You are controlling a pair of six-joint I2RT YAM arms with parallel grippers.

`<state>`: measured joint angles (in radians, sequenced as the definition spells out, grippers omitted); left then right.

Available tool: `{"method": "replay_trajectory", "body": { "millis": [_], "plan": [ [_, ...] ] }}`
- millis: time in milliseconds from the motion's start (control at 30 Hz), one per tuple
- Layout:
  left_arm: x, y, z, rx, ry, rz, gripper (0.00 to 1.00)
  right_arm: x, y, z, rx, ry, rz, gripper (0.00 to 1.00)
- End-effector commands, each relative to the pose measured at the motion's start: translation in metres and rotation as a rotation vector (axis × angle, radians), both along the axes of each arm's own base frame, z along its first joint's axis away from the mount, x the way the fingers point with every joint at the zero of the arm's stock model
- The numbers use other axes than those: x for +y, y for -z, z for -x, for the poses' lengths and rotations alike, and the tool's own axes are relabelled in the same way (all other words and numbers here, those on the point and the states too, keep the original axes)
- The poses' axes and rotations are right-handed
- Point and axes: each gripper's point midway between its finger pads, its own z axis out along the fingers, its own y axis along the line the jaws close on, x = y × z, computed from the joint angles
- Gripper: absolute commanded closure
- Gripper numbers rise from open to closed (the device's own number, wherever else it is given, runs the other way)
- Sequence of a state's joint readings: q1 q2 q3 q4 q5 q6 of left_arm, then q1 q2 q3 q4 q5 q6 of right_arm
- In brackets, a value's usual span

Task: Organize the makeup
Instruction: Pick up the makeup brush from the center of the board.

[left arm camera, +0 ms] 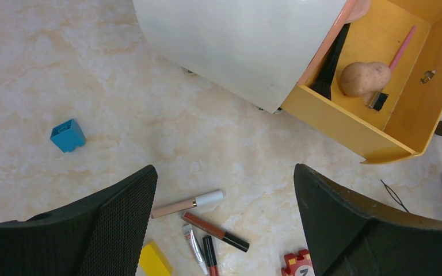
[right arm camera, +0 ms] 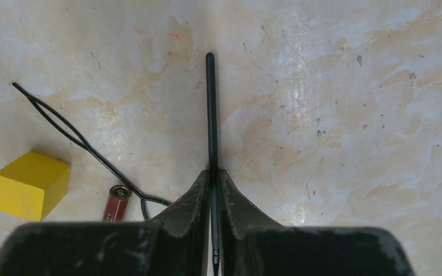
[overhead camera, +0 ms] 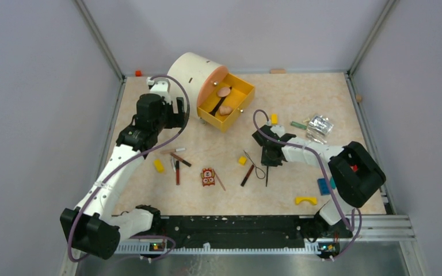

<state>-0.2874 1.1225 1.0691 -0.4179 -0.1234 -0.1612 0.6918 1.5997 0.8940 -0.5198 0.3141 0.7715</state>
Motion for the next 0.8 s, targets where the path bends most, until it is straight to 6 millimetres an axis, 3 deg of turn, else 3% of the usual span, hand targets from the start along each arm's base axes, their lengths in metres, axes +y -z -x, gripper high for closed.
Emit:
{"method": "replay_trajectory", "body": {
  "millis": [0,200,400,533,667,767],
  "plan": [
    [0.002,-0.010,-0.004,-0.050,-0.004,0.006,0.07,-0.017,-0.003,-0.002,-0.035,0.030,0.037,0.99],
    [0.002,-0.010,-0.004,-0.050,-0.002,0.005,0.07,-0.027,-0.052,-0.028,-0.178,0.020,0.097,1.00],
    [0.002,-0.010,-0.004,-0.050,-0.003,0.004,0.07,-0.012,-0.117,-0.070,-0.334,-0.008,0.078,1.00],
    [0.003,-0.011,-0.003,-0.051,-0.007,0.001,0.07,0.018,-0.174,-0.108,-0.463,-0.030,-0.056,1.00],
    [0.004,-0.011,-0.003,-0.054,-0.008,0.001,0.06,0.062,-0.242,-0.144,-0.607,-0.065,-0.276,1.00],
    [0.003,-0.011,-0.003,-0.053,-0.004,0.003,0.06,0.090,-0.273,-0.167,-0.654,-0.076,-0.402,1.00]
  ]
}}
